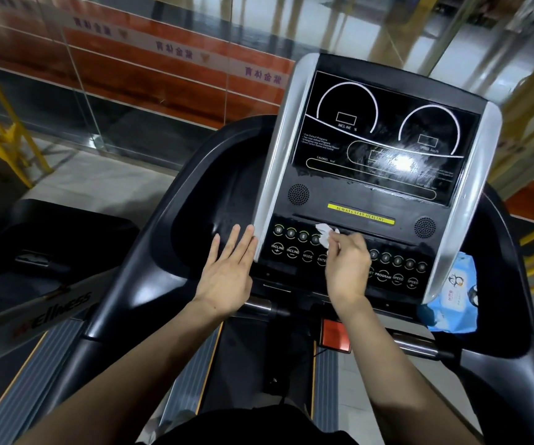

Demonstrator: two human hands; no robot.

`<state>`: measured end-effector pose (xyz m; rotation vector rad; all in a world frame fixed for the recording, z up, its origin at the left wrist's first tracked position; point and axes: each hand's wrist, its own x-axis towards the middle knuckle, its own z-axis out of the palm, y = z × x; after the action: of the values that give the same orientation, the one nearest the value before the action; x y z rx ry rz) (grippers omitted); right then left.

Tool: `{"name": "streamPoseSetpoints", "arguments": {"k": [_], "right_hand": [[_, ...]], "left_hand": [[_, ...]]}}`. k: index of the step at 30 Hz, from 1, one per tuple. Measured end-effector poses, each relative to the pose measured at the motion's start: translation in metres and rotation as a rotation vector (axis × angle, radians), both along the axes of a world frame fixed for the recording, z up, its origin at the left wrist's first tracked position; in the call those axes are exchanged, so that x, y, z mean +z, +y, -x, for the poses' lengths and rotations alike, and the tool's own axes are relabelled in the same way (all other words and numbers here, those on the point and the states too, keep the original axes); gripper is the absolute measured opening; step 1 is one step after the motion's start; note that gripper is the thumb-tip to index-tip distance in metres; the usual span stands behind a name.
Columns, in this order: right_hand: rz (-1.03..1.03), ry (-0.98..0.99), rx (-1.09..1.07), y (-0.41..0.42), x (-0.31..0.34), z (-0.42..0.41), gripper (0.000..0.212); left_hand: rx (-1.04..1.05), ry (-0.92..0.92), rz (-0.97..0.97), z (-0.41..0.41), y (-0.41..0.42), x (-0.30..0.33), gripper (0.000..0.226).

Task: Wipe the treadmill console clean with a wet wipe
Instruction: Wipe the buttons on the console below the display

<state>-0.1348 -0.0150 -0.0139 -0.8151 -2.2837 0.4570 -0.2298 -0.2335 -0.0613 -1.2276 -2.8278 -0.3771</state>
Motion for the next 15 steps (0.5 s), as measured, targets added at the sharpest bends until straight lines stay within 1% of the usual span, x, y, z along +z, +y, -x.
{"name": "streamPoseSetpoints", "arguments": {"k": [2,5,7,9,11,13,15], "right_hand": [[-0.018,-0.001,0.035,-0.012,0.000,0.011,0.012],[-0.096,-0.104,0.163,-0.040,0.002,0.039,0.011],[-0.140,-0.187,0.233,-0.054,0.000,0.054,0.011],[-0.157,-0.209,0.280,-0.058,-0.003,0.058,0.017],[-0.143,-0.199,0.258,-0.050,-0.007,0.052,0.023],[-0.145,-0.164,0.189,-0.036,-0.012,0.039,0.024],[-0.093,-0.099,0.141,-0.020,-0.018,0.025,0.027]], "left_hand": [[0.003,0.007,0.000,0.000,0.002,0.000,0.082],[0.013,0.003,0.018,-0.001,0.004,0.000,0.083],[0.019,-0.010,0.017,-0.001,0.004,-0.001,0.084],[0.028,-0.020,0.015,-0.002,0.005,-0.001,0.084],[0.032,-0.017,0.033,-0.003,0.007,0.000,0.083],[0.034,-0.010,0.048,-0.003,0.006,0.000,0.083],[0.034,-0.008,0.055,-0.003,0.006,0.000,0.083]]}}
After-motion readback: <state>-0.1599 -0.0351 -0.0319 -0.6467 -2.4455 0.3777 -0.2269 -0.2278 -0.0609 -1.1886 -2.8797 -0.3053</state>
